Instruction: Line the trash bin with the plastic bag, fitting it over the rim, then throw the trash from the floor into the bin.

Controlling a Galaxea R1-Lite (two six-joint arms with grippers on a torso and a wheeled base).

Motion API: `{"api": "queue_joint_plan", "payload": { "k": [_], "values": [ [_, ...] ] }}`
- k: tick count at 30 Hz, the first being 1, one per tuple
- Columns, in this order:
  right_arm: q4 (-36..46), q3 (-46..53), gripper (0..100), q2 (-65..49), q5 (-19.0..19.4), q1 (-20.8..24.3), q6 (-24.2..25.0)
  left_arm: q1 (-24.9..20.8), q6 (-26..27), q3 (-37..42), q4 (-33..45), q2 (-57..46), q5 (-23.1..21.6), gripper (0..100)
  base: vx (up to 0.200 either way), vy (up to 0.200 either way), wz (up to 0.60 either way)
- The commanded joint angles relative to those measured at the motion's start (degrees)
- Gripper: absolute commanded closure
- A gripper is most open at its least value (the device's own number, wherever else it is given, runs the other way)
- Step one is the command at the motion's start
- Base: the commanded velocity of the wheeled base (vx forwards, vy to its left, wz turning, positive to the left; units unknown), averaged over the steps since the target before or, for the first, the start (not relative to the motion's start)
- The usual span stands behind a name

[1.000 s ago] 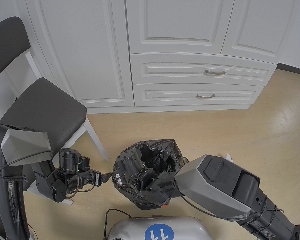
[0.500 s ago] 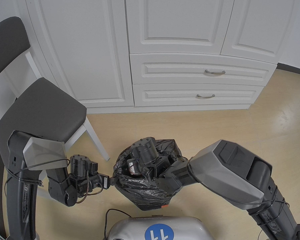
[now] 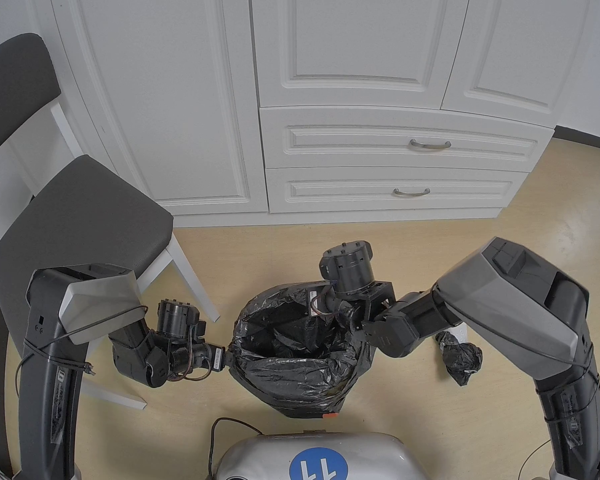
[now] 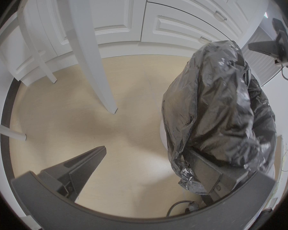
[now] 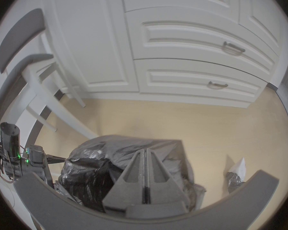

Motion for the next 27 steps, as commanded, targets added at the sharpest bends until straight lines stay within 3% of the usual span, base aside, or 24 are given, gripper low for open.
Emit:
{"api": "queue_joint_plan", "payload": {
  "k": [1,3,8,14,21,22,24,25,27],
  "values": [
    [-7.7,10.6,100,-5.6,0.1,-3.6,1.4,0.6,1.1,-4.2,3.2,-0.8,0.0,0,0.0,0.0,0.0],
    [-9.4,12.0,100,-5.7,0.1,-4.0,1.4,0.5,1.0,-3.5,3.2,-1.5,-0.2,0,0.0,0.0,0.0],
    [-20.1,18.8,100,-4.8,1.0,-7.6,1.5,0.3,1.0,7.1,2.4,-10.0,-1.7,0,0.0,0.0,0.0],
    [-21.2,22.3,100,-7.7,6.0,-8.7,-0.5,1.1,1.0,16.2,-2.0,-15.3,-4.7,0,0.0,0.0,0.0],
    [-21.4,29.1,100,-11.3,8.9,-9.4,-8.9,1.8,1.4,32.7,-21.8,-16.3,-4.8,0,0.0,0.0,0.0],
    [-21.5,28.9,0,-10.9,8.9,-10.1,-9.6,1.7,1.6,34.9,-25.4,-16.1,-4.8,0,0.0,0.0,0.0],
    [-21.4,28.5,0,-10.4,9.0,-10.6,-9.7,1.7,1.6,37.0,-29.1,-15.9,-4.7,0,0.0,0.0,0.0],
    [-21.3,28.4,0,-9.8,9.8,-11.5,-9.7,1.8,1.7,41.9,-37.4,-14.7,-4.6,0,0.0,0.0,0.0],
    [-20.8,29.3,0,-9.7,12.6,-13.1,-9.9,2.0,1.8,44.6,-37.7,-15.4,-4.3,0,0.0,0.0,0.0]
  ]
}}
